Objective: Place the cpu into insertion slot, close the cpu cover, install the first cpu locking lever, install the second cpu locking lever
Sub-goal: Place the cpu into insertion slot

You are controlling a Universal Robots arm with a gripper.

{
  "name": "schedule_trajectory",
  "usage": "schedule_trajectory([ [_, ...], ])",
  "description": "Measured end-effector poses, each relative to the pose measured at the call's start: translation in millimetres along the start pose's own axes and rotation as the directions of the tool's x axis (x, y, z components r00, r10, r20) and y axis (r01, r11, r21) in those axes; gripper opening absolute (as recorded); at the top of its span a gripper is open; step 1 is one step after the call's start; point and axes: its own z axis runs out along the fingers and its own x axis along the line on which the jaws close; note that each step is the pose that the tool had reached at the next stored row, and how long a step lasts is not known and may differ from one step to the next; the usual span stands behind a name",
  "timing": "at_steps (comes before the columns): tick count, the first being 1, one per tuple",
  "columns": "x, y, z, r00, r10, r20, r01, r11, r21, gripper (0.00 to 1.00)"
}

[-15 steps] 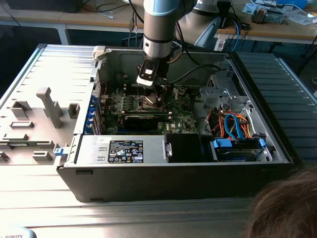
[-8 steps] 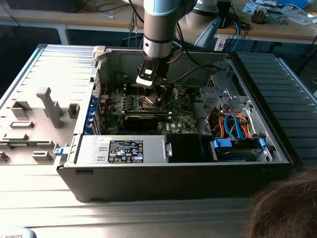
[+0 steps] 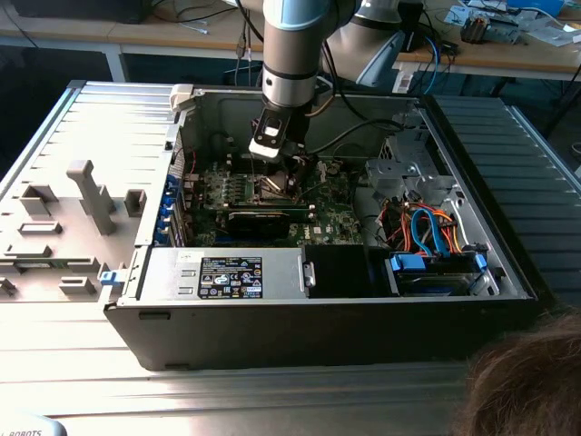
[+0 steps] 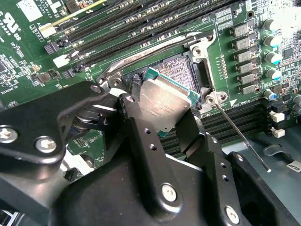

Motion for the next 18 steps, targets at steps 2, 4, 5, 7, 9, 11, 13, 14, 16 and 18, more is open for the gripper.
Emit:
schedule_trajectory([
  [2,0.0,0.0,0.1,1.0000,0.003,0.0000,-0.003,1.0000,0.0000,0.54],
  [4,0.0,0.0,0.2,1.0000,0.005,0.0000,-0.005,1.0000,-0.0001,0.54],
  [5,0.0,0.0,0.2,1.0000,0.006,0.0000,-0.006,1.0000,-0.0001,0.54],
  [7,0.0,0.0,0.4,0.9999,0.010,0.0000,-0.010,0.9999,-0.0002,0.54],
  [9,0.0,0.0,0.5,0.9999,0.013,0.0000,-0.013,0.9999,-0.0002,0.54],
  [11,0.0,0.0,0.6,0.9999,0.016,0.0000,-0.016,0.9999,-0.0003,0.54],
  [13,0.0,0.0,0.7,0.9998,0.019,0.0000,-0.019,0.9998,-0.0004,0.54],
  [14,0.0,0.0,0.7,0.9998,0.020,0.0000,-0.020,0.9998,-0.0005,0.54],
  [16,0.0,0.0,0.8,0.9998,0.022,0.0000,-0.022,0.9998,-0.0005,0.54],
  [18,0.0,0.0,0.9,0.9997,0.026,0.0000,-0.026,0.9997,-0.0006,0.54],
])
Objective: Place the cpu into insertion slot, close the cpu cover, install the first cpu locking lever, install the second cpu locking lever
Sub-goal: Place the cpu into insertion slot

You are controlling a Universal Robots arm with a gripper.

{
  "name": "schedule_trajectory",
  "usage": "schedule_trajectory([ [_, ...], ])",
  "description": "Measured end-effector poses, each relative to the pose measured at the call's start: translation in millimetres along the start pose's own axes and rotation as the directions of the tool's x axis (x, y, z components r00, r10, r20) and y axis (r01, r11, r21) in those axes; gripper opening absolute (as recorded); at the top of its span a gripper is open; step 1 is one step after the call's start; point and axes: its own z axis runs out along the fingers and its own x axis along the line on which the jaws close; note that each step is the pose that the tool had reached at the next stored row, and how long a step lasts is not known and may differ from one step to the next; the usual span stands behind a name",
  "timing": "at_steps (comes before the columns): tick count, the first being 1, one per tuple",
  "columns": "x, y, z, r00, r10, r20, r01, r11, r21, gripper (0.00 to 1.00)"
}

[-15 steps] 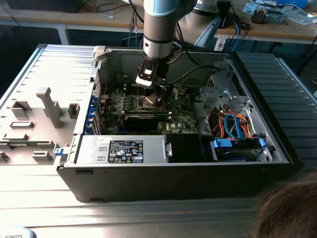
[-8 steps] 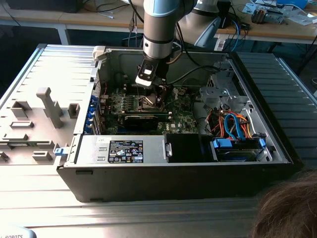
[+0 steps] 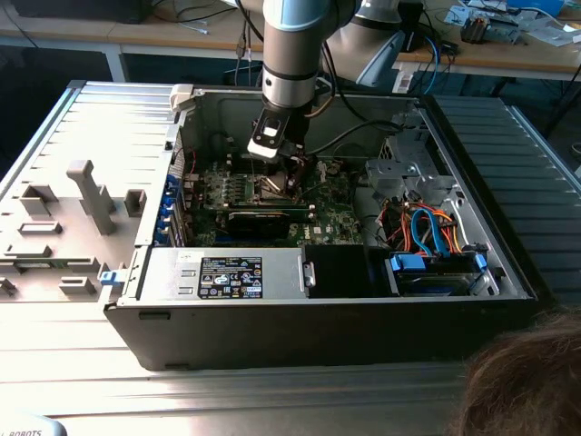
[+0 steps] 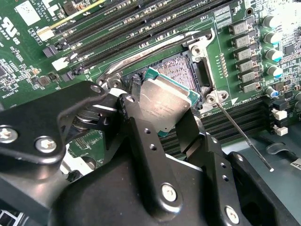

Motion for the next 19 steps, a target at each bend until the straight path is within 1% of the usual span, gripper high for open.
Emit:
schedule_trajectory([
  [19,0.0,0.0,0.9,0.9997,0.024,0.0000,-0.024,0.9997,-0.0006,0.54],
])
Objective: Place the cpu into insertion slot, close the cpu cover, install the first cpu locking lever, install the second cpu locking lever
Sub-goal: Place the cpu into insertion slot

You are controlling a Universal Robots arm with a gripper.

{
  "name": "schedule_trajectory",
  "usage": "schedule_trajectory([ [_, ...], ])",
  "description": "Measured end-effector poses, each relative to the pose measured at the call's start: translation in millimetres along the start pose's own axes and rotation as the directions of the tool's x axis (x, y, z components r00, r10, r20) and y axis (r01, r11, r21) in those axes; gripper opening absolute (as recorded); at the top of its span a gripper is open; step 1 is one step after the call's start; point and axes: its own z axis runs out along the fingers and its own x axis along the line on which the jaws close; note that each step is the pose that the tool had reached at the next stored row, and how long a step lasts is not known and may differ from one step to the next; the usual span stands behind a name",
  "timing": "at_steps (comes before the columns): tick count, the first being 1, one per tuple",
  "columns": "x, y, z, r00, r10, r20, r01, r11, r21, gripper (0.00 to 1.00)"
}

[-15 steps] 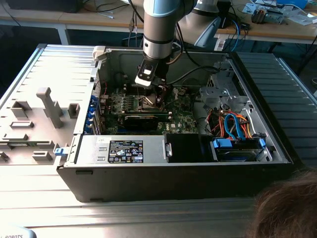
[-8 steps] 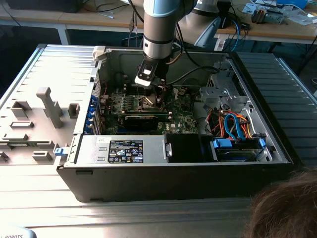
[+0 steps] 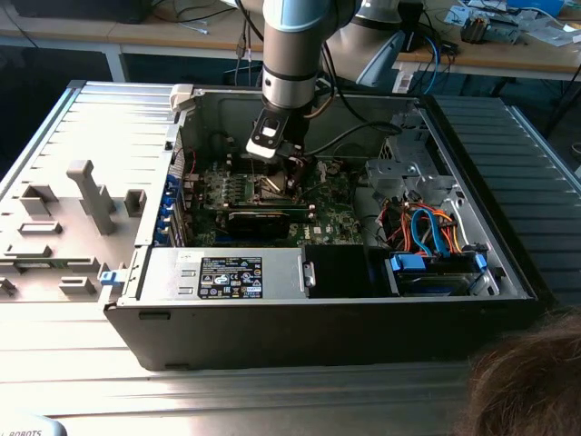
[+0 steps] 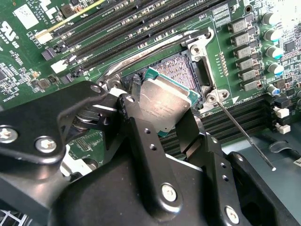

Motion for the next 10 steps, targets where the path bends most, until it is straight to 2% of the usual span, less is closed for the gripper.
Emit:
schedule_trajectory([
  [10,0.1,-0.1,0.3,0.9999,0.012,0.0000,-0.012,0.9999,-0.0003,0.54],
])
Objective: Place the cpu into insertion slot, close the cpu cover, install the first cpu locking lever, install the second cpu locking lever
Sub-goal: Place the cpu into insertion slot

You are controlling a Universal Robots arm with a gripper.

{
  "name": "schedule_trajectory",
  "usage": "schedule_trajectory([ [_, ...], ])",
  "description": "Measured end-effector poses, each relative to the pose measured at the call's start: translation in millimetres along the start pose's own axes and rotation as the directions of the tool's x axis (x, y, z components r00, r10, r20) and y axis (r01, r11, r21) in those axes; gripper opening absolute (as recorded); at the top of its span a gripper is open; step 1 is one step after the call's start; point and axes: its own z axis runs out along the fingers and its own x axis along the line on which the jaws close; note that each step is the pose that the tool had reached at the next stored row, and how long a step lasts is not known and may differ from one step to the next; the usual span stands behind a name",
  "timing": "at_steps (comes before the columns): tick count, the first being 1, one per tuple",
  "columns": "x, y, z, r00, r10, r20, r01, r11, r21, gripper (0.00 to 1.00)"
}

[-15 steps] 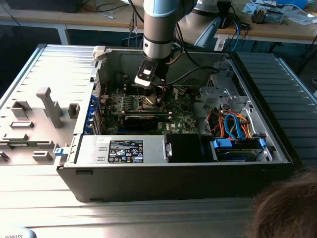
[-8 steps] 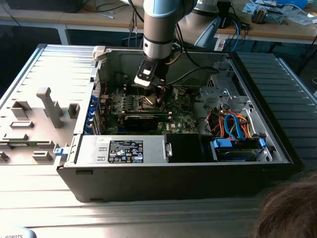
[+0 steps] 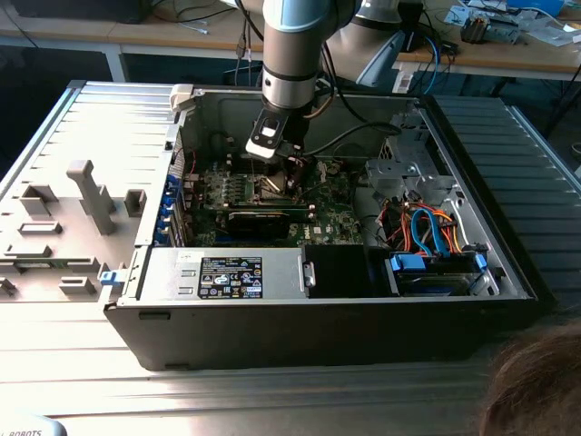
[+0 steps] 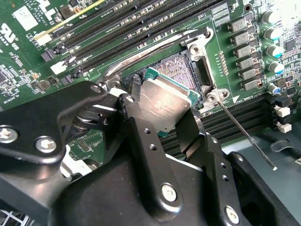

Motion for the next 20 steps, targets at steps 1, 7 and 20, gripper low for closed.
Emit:
schedule_trajectory([
  [1,0.2,-0.2,0.0,1.0000,0.002,0.0000,-0.002,1.0000,-0.0001,0.54],
  [7,2.1,-2.9,0.1,1.0000,0.004,0.0000,-0.004,1.0000,-0.0002,0.54],
  [20,4.0,-5.5,-1.4,0.9996,0.029,0.0010,-0.029,0.9996,-0.0013,0.54],
])
